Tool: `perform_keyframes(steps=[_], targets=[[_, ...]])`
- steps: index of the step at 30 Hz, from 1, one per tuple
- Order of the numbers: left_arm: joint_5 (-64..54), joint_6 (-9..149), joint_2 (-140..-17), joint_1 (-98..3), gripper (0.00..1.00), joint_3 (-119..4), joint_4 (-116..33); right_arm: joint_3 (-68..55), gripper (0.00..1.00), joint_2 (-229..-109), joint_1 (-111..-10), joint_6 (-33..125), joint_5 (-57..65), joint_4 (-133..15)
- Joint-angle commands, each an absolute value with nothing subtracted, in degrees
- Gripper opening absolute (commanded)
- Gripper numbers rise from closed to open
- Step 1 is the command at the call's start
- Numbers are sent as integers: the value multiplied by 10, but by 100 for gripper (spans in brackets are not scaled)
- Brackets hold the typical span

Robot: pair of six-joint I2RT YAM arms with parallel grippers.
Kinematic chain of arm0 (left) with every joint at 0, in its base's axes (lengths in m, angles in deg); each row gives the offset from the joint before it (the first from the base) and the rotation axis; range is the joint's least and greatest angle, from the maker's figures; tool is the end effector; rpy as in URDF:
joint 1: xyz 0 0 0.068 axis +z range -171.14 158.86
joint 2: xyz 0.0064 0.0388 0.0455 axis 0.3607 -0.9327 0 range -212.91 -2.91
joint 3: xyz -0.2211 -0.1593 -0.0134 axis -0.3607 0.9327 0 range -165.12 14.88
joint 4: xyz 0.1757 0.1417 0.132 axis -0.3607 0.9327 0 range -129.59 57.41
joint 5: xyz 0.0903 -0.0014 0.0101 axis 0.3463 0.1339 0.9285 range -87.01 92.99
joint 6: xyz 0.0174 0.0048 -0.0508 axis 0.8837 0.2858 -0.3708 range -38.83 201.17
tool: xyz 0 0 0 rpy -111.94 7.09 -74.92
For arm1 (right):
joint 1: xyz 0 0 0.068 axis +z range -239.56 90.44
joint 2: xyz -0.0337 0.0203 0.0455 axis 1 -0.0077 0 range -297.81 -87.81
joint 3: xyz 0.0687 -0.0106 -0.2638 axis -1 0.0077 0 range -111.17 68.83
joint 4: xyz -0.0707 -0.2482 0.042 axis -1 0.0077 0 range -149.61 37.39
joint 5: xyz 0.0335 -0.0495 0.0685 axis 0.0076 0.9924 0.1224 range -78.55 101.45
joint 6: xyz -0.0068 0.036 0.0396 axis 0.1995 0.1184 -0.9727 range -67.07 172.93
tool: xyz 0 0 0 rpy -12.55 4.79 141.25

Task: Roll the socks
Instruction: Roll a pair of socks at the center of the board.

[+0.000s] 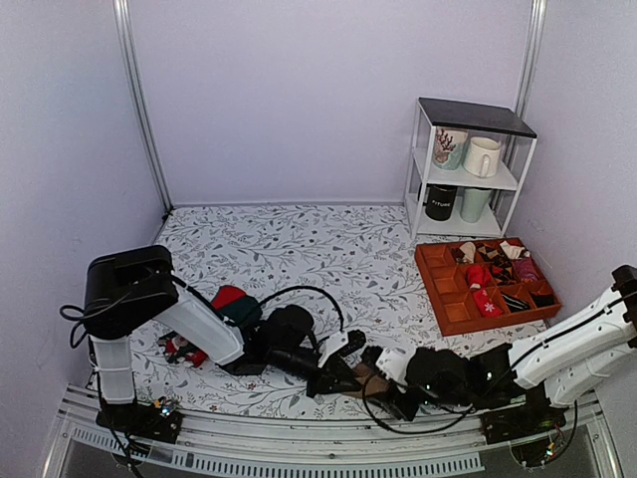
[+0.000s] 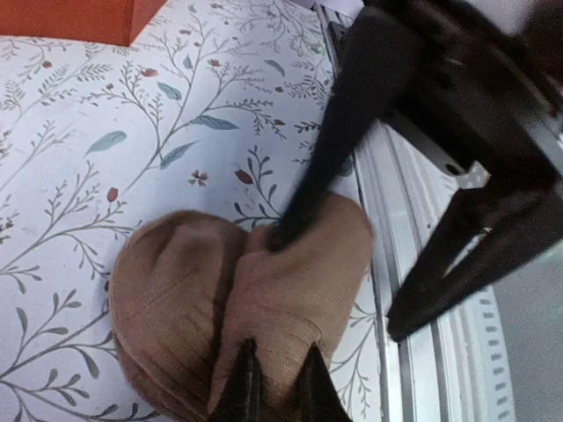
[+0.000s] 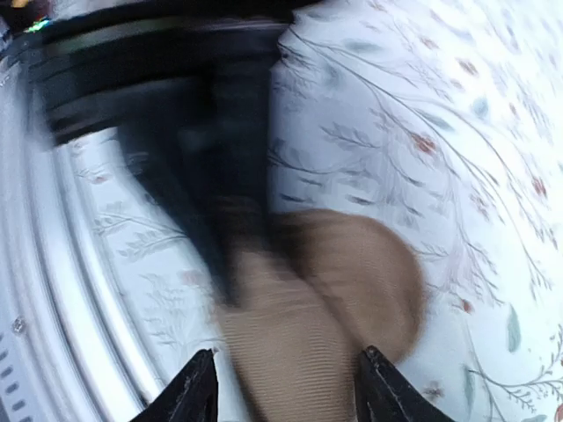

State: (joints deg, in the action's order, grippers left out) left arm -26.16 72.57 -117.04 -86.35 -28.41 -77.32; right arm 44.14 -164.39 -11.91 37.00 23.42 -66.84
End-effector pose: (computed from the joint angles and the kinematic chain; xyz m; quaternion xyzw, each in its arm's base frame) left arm 0.1323 -0.3277 0.0853 0.5090 0.6924 -0.4538 0.2358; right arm 0.0574 0.2276 0.1380 -0.4363 0.8084 0.2135 0.3325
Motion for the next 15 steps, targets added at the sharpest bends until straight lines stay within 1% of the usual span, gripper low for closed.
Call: perform_keyframes(steps=[1, 4, 6, 11, 15], targets=[[-260, 658, -1243, -846, 0, -245, -553, 437, 55, -1666, -4, 504, 422, -769], [-263, 660, -1249, -843, 0, -247, -547, 418, 56, -1690, 18, 523, 460, -769], [-263, 661, -1251, -841, 0, -246, -549, 413, 57, -1684, 23, 542, 465, -769], [-271, 661, -1261, -838, 0, -251, -556, 444, 70, -1615, 24, 533, 465, -776], [-274, 661, -1266, -838, 0, -251, -558, 479, 81, -1503, 23, 512, 455, -774]])
